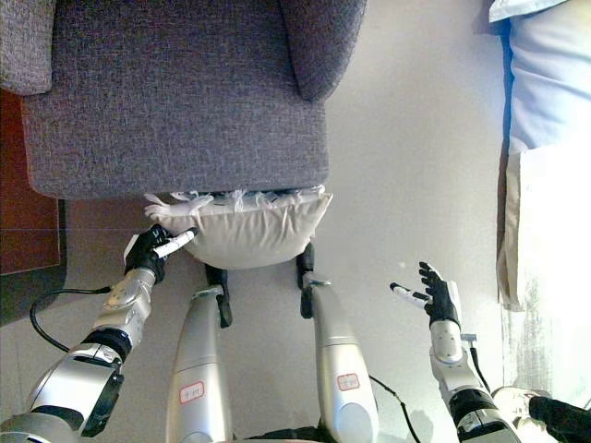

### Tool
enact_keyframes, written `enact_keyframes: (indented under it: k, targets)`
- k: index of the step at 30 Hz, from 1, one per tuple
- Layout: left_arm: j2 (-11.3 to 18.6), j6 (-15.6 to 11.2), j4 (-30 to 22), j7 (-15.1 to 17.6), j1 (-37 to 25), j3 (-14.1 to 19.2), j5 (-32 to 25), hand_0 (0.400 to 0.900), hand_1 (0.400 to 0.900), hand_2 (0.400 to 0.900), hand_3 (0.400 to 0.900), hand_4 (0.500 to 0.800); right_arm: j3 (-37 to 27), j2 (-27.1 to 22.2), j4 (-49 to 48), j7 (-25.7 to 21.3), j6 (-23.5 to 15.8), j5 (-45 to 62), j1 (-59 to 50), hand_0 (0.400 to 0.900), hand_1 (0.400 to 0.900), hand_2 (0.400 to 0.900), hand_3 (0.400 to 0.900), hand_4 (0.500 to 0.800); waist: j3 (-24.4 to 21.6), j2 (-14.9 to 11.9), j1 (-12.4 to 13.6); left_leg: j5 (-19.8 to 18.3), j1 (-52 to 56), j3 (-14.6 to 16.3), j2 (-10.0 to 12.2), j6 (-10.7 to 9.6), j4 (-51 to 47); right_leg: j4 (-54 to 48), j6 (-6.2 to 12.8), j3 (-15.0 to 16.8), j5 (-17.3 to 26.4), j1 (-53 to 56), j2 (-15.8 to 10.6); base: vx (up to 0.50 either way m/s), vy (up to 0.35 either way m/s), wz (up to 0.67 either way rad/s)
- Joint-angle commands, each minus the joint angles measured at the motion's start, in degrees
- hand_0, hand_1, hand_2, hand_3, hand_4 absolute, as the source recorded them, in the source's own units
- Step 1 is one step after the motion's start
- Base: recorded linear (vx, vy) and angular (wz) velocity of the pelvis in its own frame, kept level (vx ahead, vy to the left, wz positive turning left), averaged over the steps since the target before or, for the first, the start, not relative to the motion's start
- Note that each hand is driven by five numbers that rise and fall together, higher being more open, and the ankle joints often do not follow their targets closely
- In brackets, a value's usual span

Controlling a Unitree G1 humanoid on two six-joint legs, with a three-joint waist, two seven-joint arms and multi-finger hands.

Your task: Pick up the pillow and put it on the sofa.

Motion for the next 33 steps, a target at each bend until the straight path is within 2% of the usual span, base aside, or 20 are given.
enact_keyframes:
  k: [1, 3, 7, 8, 9, 10, 13, 17, 33]
  targets:
    - [3.2, -3.8, -6.1, -5.1, -0.7, -1.8, -4.3, 0.900, 0.900, 0.900, 0.900, 0.800, 0.1, -2.0, -4.6, -2.1, -2.0, 2.9, 3.9, 0.900, 0.900, 0.900, 0.900, 0.800, -0.2, -3.8, -0.2, -3.2, 0.0, 2.0, -3.1, 3.5, -0.1, -1.4, 0.81, -2.6, 0.8, 1.7, 1.9, 0.01, -0.083, 0.04]
    - [3.0, -3.8, -7.0, -7.5, -1.0, -2.2, -5.0, 0.900, 0.900, 0.900, 0.900, 0.800, 0.3, -1.6, -4.6, -1.8, -1.9, 3.1, 3.9, 0.900, 0.900, 0.900, 0.900, 0.800, -0.2, -4.3, -0.1, -3.2, 0.8, 2.0, -3.2, 3.4, -0.9, -2.3, 0.90, -2.6, 1.0, 2.5, 2.2, 0.00, -0.070, 0.02]
    - [2.9, -2.8, -8.2, -8.9, -1.7, -3.1, -5.6, 0.900, 0.900, 0.900, 0.900, 0.800, 0.5, -1.4, -4.6, -1.5, -1.7, 3.1, 3.8, 0.900, 0.900, 0.900, 0.900, 0.800, -0.1, -4.5, -0.1, -3.3, 1.5, 2.2, -3.1, 3.4, -1.2, -2.5, 1.09, -2.6, 1.1, 3.2, 2.5, 0.01, -0.030, 0.01]
    - [2.9, -2.6, -8.5, -8.7, -1.8, -3.3, -5.5, 0.778, 0.778, 0.778, 0.778, 0.727, 0.6, -1.4, -4.7, -1.4, -1.7, 3.2, 3.9, 0.900, 0.900, 0.900, 0.900, 0.800, -0.1, -4.6, -0.1, -3.3, 1.7, 2.2, -3.1, 3.4, -1.3, -2.6, 1.10, -2.5, 1.0, 3.4, 2.6, 0.00, 0.000, 0.00]
    - [2.9, -2.6, -8.7, -9.0, -1.9, -3.5, -5.8, 0.573, 0.573, 0.573, 0.573, 0.604, 0.7, -1.4, -4.7, -1.4, -1.7, 3.3, 3.8, 0.900, 0.900, 0.900, 0.900, 0.800, -0.1, -4.6, -0.2, -3.3, 1.7, 2.3, -3.1, 3.4, -1.3, -2.8, 1.08, -2.4, 1.0, 3.5, 2.7, 0.00, 0.000, 0.00]
    - [3.0, -2.4, -9.0, -9.0, -2.3, -3.7, -5.7, 0.400, 0.400, 0.400, 0.400, 0.500, 0.9, -1.4, -5.0, -1.5, -1.6, 3.3, 3.8, 0.900, 0.900, 0.900, 0.900, 0.800, -0.1, -4.7, -0.3, -3.3, 1.8, 2.5, -3.1, 3.5, -1.4, -3.0, 1.03, -2.4, 1.1, 3.6, 2.7, 0.00, 0.000, 0.00]
    - [3.4, -2.1, -9.1, -6.3, -2.9, -4.1, -3.4, 0.400, 0.400, 0.400, 0.400, 0.500, 0.9, -1.5, -5.5, -1.5, -1.2, 3.2, 3.8, 0.900, 0.900, 0.900, 0.900, 0.800, -0.1, -4.6, -0.4, -3.3, 2.0, 2.4, -3.0, 3.3, -1.7, -3.0, 1.03, -2.5, 0.9, 3.7, 2.7, 0.00, 0.000, 0.00]
    - [3.8, -1.6, -8.4, -6.1, -3.3, -4.4, -2.5, 0.400, 0.400, 0.400, 0.400, 0.500, 1.2, -1.6, -6.0, -1.9, -0.8, 3.6, 3.8, 0.900, 0.900, 0.900, 0.900, 0.800, -0.2, -4.8, -0.3, -3.3, 2.5, 2.7, -2.9, 3.2, -1.8, -3.7, 0.98, -2.8, 0.8, 4.4, 2.5, 0.01, -0.015, 0.01]
    - [3.2, -2.6, -7.9, -6.6, -3.0, -4.1, -2.4, 0.400, 0.400, 0.400, 0.400, 0.500, 1.1, -1.1, -5.4, -2.5, -1.4, 3.1, 3.7, 0.900, 0.900, 0.900, 0.900, 0.800, -0.1, -4.4, -0.1, -3.1, 3.8, 2.9, -2.9, 3.0, -2.5, -3.0, 0.75, -2.8, -0.3, 5.4, 2.7, 0.00, 0.000, 0.00]
